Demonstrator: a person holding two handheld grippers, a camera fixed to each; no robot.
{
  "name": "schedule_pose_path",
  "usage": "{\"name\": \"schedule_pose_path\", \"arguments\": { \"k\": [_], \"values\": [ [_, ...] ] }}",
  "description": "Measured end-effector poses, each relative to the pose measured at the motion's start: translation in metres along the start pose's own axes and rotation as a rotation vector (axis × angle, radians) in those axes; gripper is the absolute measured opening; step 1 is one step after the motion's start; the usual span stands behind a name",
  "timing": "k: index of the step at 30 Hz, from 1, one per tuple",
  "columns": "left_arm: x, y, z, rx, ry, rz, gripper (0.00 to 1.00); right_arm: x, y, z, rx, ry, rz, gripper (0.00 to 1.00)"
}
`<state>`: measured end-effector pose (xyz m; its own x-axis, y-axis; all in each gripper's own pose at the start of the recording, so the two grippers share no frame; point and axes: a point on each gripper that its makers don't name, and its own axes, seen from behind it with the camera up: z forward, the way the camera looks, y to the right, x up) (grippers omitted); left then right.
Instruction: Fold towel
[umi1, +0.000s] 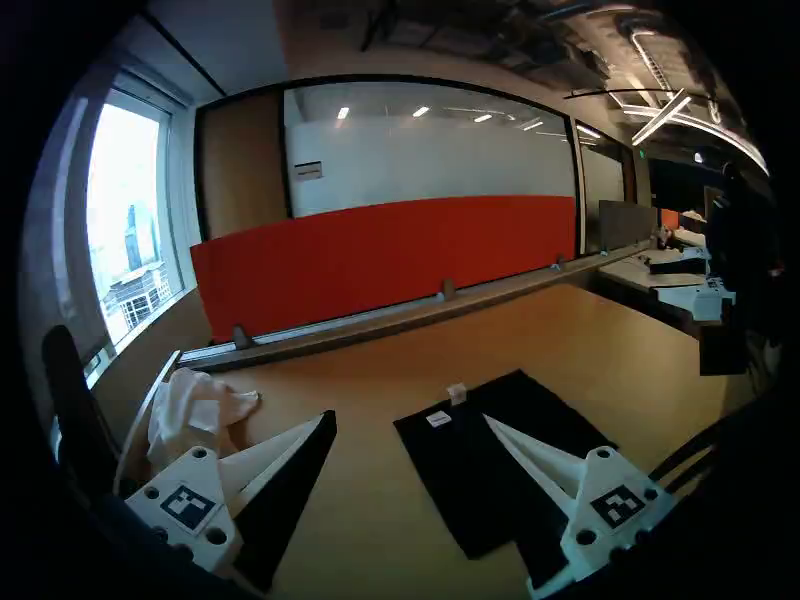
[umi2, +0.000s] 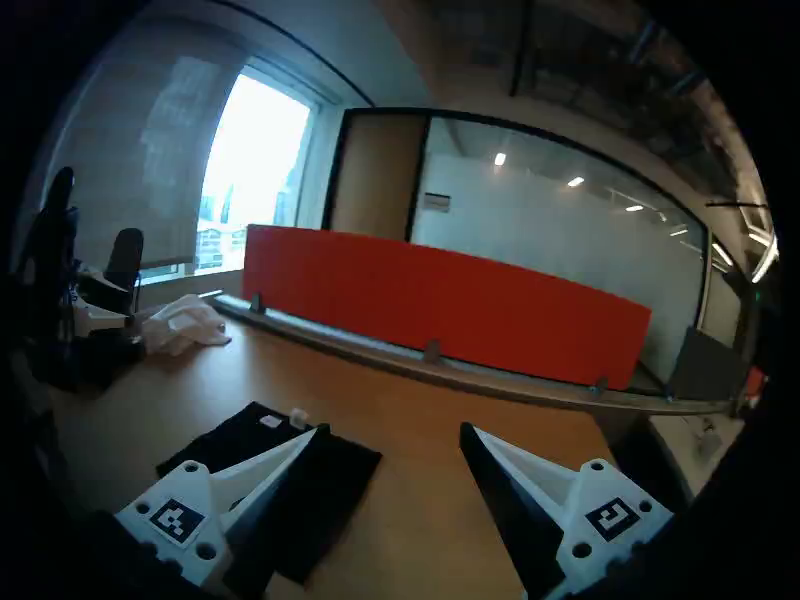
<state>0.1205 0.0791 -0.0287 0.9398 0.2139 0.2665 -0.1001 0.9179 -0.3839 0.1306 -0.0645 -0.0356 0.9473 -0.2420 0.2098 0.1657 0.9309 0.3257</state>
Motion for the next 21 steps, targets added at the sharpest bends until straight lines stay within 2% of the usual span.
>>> {"name": "schedule_pose_path", "arguments": {
  "k": [6,9,21],
  "values": [
    [-0.021,0.023,0.003,-0.102,-0.062,0.036,0.98,-0.020,-0.030,0.002,0.148,-0.079,-0.028,1.00],
    [-0.033,0.031,0.005,-0.135,-0.091,0.055,0.98,-0.030,-0.038,0.003,0.194,-0.111,-0.035,1.00],
    [-0.092,0.059,0.014,-0.202,-0.193,0.081,0.97,-0.090,-0.058,0.013,0.283,-0.222,-0.068,1.00]
  ]
}}
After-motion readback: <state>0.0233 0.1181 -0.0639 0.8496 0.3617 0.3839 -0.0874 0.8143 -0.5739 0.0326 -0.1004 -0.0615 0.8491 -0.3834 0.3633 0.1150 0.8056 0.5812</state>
